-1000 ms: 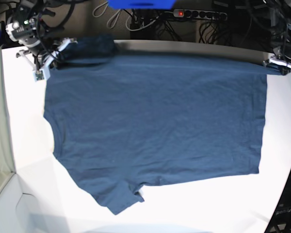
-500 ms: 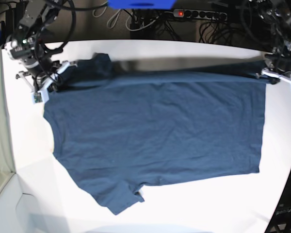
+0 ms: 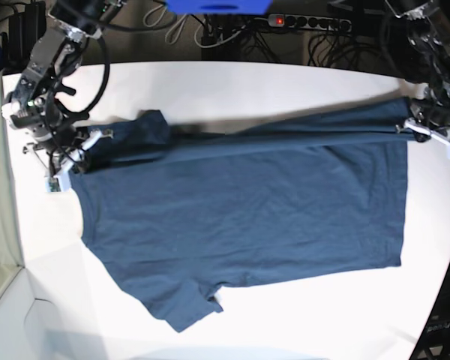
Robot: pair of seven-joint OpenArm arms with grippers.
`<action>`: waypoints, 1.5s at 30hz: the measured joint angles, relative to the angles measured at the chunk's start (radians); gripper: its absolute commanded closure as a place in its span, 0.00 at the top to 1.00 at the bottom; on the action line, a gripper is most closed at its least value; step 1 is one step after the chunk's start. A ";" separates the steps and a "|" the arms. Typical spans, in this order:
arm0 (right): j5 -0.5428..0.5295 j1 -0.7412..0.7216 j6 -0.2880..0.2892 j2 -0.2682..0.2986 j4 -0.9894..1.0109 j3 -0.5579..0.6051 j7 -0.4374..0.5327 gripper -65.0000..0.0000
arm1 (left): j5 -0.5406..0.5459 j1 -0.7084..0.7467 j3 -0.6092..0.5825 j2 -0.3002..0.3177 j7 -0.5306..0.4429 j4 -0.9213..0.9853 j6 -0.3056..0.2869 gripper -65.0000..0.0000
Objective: Layout the t-shirt on the table in an organized manner, then fold the t-shirt properly
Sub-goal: 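Pull the shirt edge taut between both grippers, folding the collar under, then adjust the grip on the shirt edge with both grippers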
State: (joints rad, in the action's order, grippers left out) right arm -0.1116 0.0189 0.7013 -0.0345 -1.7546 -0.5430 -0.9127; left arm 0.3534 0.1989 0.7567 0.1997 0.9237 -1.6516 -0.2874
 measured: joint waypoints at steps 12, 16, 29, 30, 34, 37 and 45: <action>0.003 -0.002 0.000 0.002 0.001 0.109 0.007 0.00 | -0.005 -0.055 0.000 0.008 -0.001 -0.094 0.000 0.00; 0.002 -0.021 0.000 0.003 0.007 0.127 0.005 0.00 | -0.012 -0.057 -0.025 0.011 -0.007 -0.060 0.001 0.00; 0.007 -0.097 0.000 0.040 0.175 0.125 0.007 0.00 | -0.095 -0.121 -0.098 0.039 -0.021 0.059 0.003 0.00; 0.006 -0.102 0.000 0.042 0.175 0.126 0.008 0.00 | -0.095 -0.122 -0.100 0.044 -0.022 0.081 0.003 0.00; 0.003 -0.109 0.000 0.047 0.173 0.126 0.015 0.00 | -0.099 -0.125 -0.104 0.061 -0.016 0.150 0.003 0.00; 0.003 -0.107 0.000 0.046 0.173 0.125 0.012 0.00 | -0.095 -0.140 -0.104 0.060 -0.016 0.189 0.003 0.00; 0.003 -0.107 0.000 0.046 0.173 0.127 0.011 0.00 | -0.097 -0.164 -0.104 0.063 -0.087 0.283 0.003 0.01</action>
State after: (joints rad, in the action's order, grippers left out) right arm -0.1085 -0.0883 0.7010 0.0116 -1.5818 -0.4156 -0.9012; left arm 0.2565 0.0345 0.6525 0.2626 0.8368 -1.3682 -0.2840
